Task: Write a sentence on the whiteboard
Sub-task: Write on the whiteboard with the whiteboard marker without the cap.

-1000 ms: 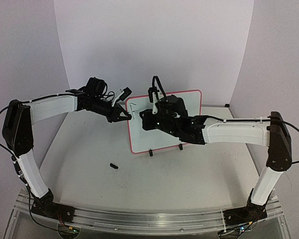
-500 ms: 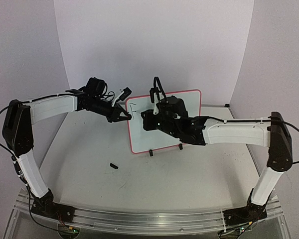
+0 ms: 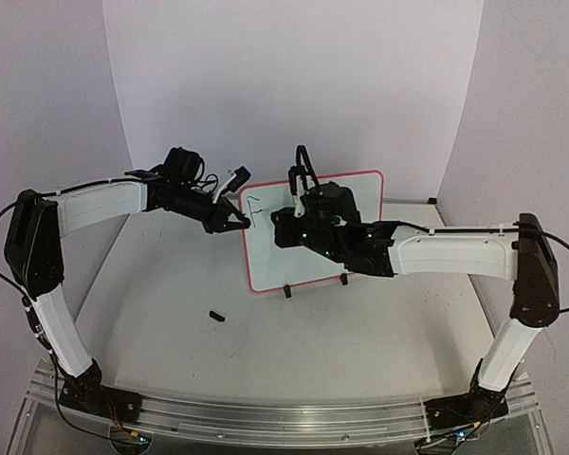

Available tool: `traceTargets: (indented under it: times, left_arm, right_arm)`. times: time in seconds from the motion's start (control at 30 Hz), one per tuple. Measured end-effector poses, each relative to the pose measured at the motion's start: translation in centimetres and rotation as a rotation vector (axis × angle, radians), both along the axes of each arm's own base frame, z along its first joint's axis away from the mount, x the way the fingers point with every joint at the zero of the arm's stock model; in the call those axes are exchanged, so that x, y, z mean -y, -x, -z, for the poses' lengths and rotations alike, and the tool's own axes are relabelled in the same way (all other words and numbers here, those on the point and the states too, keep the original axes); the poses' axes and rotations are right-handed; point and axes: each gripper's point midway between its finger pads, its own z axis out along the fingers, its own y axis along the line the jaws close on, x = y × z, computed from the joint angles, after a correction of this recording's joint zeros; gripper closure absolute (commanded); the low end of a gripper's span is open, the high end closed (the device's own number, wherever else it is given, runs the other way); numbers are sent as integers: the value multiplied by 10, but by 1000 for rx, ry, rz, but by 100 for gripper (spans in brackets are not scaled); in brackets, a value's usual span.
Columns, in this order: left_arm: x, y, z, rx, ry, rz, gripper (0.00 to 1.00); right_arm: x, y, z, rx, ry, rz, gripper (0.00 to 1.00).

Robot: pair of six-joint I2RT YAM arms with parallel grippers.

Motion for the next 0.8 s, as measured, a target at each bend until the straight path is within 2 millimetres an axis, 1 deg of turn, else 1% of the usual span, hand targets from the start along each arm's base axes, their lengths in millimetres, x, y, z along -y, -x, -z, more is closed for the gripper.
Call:
traceTargets:
  times: [0.13, 0.37, 0.43, 0.5, 0.6, 0.8]
  left_arm:
    - [0, 0, 0, 1, -1, 2, 100]
    - [0, 0, 0, 1, -1, 2, 100]
    - [0, 0, 0, 1, -1, 2, 100]
    - [0, 0, 0, 1, -1, 2, 100]
    - [0, 0, 0, 1, -1, 2, 100]
    - [0, 0, 0, 0, -2, 2, 100]
  right_arm:
    - [7, 3, -5, -3, -15, -4, 100]
    - [21, 18, -35, 2, -88, -78, 100]
    - [28, 21, -39, -5, -107, -105, 100]
    - [35, 19, -40, -11, -114, -121, 100]
    - [42, 14, -38, -23, -115, -154, 100]
    - [45, 9, -33, -49, -122, -246, 100]
